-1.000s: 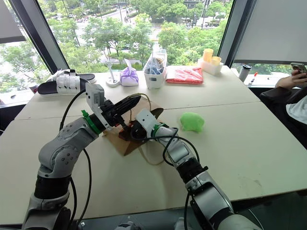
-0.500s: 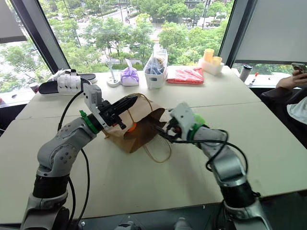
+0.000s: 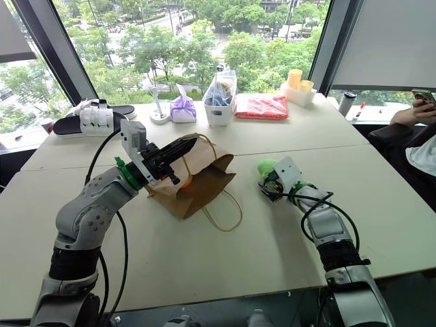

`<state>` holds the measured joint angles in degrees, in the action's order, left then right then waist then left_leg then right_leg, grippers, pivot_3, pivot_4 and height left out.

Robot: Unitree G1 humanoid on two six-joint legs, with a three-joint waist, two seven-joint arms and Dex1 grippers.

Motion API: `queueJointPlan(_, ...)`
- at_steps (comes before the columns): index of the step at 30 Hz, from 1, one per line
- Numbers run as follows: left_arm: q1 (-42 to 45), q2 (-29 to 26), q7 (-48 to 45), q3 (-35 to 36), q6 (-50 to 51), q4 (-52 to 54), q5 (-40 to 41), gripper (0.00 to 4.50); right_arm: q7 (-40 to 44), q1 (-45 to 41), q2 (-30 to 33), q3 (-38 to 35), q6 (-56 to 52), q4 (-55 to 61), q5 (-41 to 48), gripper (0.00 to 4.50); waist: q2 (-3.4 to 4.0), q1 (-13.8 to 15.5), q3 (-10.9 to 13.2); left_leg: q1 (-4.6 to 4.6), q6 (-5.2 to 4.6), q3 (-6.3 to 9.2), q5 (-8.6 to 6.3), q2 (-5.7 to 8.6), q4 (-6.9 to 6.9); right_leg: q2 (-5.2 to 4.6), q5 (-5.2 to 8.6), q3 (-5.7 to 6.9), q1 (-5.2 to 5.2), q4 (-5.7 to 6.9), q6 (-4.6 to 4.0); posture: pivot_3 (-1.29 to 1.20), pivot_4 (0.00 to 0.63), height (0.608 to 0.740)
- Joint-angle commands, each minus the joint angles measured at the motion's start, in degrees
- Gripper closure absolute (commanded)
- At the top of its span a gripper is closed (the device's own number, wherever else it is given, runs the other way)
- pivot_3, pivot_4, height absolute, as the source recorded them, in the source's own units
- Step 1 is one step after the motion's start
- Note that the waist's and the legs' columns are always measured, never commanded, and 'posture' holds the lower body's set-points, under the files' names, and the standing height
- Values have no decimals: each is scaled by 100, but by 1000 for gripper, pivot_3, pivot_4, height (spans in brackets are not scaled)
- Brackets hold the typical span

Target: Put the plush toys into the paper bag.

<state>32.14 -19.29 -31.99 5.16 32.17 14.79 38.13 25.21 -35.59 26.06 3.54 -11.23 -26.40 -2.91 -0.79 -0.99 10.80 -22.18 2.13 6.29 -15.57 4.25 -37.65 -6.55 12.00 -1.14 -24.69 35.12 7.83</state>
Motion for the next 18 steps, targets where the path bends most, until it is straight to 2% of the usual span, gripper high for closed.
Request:
queueJointPlan(1, 36, 3, 59, 47, -120, 270, -14, 4500, -372, -307, -83, -24, 506, -581, -196, 85, 0, -1, 0, 0, 0, 0, 0, 0, -1, 0, 0, -1, 0, 0, 0, 0, 150, 740)
queueJointPlan(3, 16, 8, 79, 45, -123, 297, -27, 4500, -468, -414, -111, -37, 694, -798, -235, 85, 0, 0, 0, 0, 1, 0, 1, 0, -2, 0, 0, -2, 1, 0, 0, 0, 150, 740)
queueJointPlan(6, -9, 13, 113, 44, -126, 330, -35, 4500, -486, -533, -165, -103, 853, -921, -145, 941, 0, 0, 0, 0, 1, 0, 0, 0, -2, 0, 0, -2, 1, 0, 0, 0, 150, 740)
queueJointPlan(11, -8, 15, 134, 45, -131, 326, -37, 4500, -405, -552, -162, -181, 853, -885, -62, 3427, 0, -6, 0, 0, 1, 1, 1, 0, -1, 0, 0, -1, 1, 0, 0, 0, 150, 740)
queueJointPlan(13, -3, 25, 125, 37, -133, 312, -35, 4500, -196, -355, -78, -204, 671, -413, 49, 4428, 0, -6, 0, 0, 1, 1, 1, 0, -1, 0, 0, -1, 1, 0, 0, 0, 150, 740)
queueJointPlan(18, 7, -17, 85, 67, -33, 348, 51, 4500, 717, 631, 131, -285, -709, 2370, 889, 4474, 1, 22, 0, -8, 1, 12, 0, 0, 1, 0, 0, 1, -4, 1, 1, 0, 150, 740)
